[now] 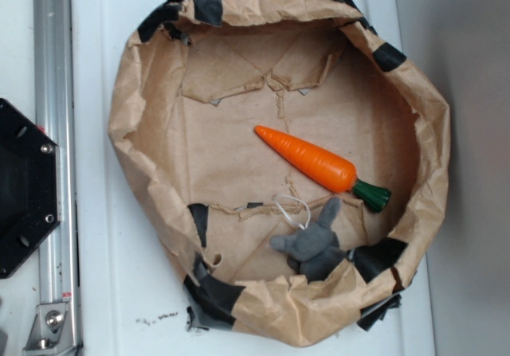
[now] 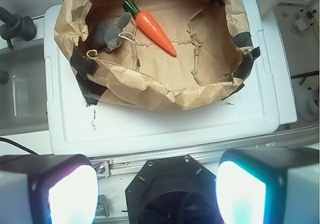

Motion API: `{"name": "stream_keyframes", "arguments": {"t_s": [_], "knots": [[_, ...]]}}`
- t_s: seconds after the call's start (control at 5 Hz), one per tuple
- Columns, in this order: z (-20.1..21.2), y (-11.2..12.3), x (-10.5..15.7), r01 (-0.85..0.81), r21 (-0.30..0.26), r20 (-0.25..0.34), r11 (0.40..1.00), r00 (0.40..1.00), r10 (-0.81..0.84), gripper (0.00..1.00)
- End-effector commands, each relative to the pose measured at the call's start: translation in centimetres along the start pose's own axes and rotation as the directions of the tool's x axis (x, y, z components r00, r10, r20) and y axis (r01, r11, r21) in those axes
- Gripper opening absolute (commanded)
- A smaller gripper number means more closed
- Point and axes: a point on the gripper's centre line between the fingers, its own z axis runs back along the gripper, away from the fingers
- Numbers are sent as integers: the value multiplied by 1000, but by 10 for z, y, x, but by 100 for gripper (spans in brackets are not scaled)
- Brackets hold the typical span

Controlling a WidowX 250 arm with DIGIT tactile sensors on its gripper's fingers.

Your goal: Grab the gray animal.

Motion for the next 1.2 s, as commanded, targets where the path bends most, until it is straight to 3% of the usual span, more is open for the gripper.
{"name": "stream_keyframes", "arguments": {"t_s": [0.0, 0.2, 0.4, 0.8, 1.0], "knots": [[0, 0, 0, 0, 0, 0, 1000, 1000, 0, 100], [-36, 11, 47, 113, -24, 92, 993, 990, -110, 100], [-53, 6, 94, 220, -30, 148, 975, 966, -214, 100], [-93, -12, 129, 465, -80, 167, 882, 878, -448, 100], [-131, -24, 138, 591, -24, 164, 806, 798, -580, 100]]}}
